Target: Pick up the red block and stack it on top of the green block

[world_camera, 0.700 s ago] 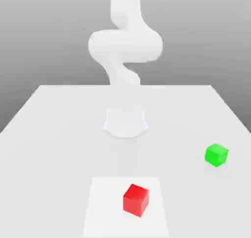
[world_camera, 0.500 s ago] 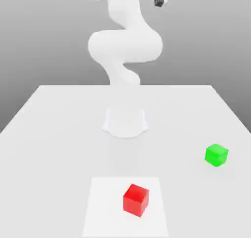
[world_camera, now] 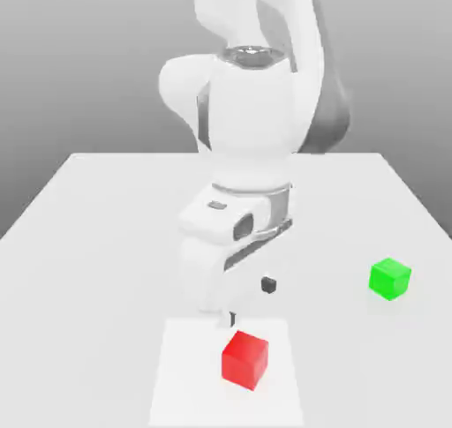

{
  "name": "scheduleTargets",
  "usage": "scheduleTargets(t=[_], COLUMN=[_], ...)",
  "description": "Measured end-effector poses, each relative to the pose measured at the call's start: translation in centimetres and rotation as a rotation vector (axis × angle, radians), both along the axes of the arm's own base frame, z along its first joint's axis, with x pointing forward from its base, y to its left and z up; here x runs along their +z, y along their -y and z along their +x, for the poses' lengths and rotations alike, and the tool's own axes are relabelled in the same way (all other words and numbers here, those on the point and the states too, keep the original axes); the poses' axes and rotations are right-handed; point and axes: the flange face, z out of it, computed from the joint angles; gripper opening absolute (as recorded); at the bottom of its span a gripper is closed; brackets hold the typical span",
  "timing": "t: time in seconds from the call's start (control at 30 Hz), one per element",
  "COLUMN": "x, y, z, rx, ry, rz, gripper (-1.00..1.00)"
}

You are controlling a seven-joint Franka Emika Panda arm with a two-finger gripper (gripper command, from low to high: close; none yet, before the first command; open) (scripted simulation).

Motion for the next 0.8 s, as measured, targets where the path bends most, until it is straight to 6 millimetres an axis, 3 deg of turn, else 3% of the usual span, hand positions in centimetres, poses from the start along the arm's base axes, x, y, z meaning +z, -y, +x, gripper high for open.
scheduleTargets(t=[0.17, 0.2, 0.43, 0.6, 0.63, 0.8], x=[-5.9, -7.0, -7.2, -2.5, -1.7, 0.3], y=[0.1, 0.1, 0.1, 0.1, -0.6, -12.0], z=[-0.5, -0.6, -0.6, -0.6, -0.7, -4.8], rx=[0.028, 0.029, 0.029, 0.03, 0.04, 0.254], ry=[-0.023, -0.023, -0.025, -0.025, -0.025, -0.027], rz=[-0.003, -0.003, -0.003, -0.002, -0.001, 0.011], gripper=[0.0, -1.0, -1.0, -1.0, -1.0, -1.0])
